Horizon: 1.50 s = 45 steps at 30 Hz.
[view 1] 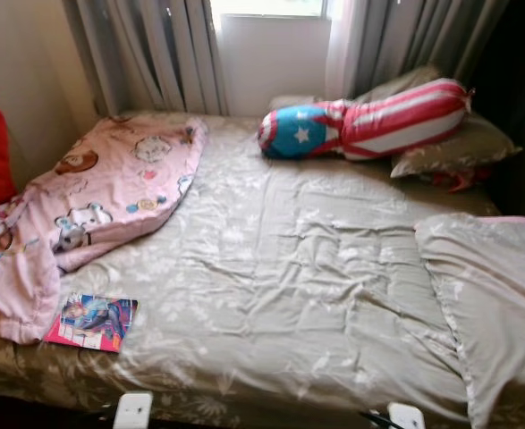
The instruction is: Clean up the room
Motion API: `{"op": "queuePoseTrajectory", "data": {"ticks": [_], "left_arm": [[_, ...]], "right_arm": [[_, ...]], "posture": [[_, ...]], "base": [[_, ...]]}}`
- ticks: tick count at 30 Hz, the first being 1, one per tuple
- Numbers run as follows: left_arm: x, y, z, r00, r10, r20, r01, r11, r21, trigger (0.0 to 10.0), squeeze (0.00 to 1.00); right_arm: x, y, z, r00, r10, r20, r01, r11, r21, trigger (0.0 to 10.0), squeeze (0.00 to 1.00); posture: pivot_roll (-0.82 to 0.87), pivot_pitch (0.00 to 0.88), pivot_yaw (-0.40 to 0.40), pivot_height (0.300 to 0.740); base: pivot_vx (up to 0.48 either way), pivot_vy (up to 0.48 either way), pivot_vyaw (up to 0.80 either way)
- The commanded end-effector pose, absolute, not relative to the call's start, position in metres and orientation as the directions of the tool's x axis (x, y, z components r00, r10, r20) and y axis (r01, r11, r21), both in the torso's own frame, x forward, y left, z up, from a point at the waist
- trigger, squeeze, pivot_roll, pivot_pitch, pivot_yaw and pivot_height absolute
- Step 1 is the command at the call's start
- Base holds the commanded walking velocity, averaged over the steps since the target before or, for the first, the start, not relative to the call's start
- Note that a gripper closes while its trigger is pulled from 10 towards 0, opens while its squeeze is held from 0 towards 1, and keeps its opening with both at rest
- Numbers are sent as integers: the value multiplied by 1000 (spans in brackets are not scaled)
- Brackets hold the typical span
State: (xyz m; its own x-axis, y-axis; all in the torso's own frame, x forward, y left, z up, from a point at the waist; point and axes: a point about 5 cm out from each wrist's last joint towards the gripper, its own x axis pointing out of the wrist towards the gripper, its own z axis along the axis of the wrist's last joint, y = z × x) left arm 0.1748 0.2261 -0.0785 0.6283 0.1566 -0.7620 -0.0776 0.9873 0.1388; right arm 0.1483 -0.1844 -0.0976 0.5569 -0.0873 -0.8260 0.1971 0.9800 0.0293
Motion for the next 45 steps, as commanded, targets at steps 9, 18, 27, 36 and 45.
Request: {"op": "queuePoseTrajectory", "data": {"ticks": [9,18,27,36,45], "left_arm": [[175,219,-80,626,141,-767,-73,990,122,10000,0],[175,219,-80,625,142,-767,-76,990,120,10000,0],[175,219,-80,626,143,-767,-79,990,121,10000,0],[170,220,-82,622,142,-770,-75,990,122,10000,0],[172,224,-80,630,152,-761,-81,988,130,10000,0]], "right_arm": [[137,-203,-99,540,-117,-834,219,976,5,10000,0],[133,-208,-99,539,-118,-834,219,976,4,10000,0],[126,-217,-100,534,-122,-837,221,975,-1,10000,0],[117,-221,-101,517,-123,-847,217,976,-9,10000,0],[141,-194,-99,542,-101,-835,205,979,15,10000,0]], "posture": [[11,0,0,740],[15,0,-4,740],[17,0,-5,740],[14,0,9,740],[15,0,6,740]], "base": [[0,480,0],[0,480,0],[0,480,0],[0,480,0],[0,480,0]]}}
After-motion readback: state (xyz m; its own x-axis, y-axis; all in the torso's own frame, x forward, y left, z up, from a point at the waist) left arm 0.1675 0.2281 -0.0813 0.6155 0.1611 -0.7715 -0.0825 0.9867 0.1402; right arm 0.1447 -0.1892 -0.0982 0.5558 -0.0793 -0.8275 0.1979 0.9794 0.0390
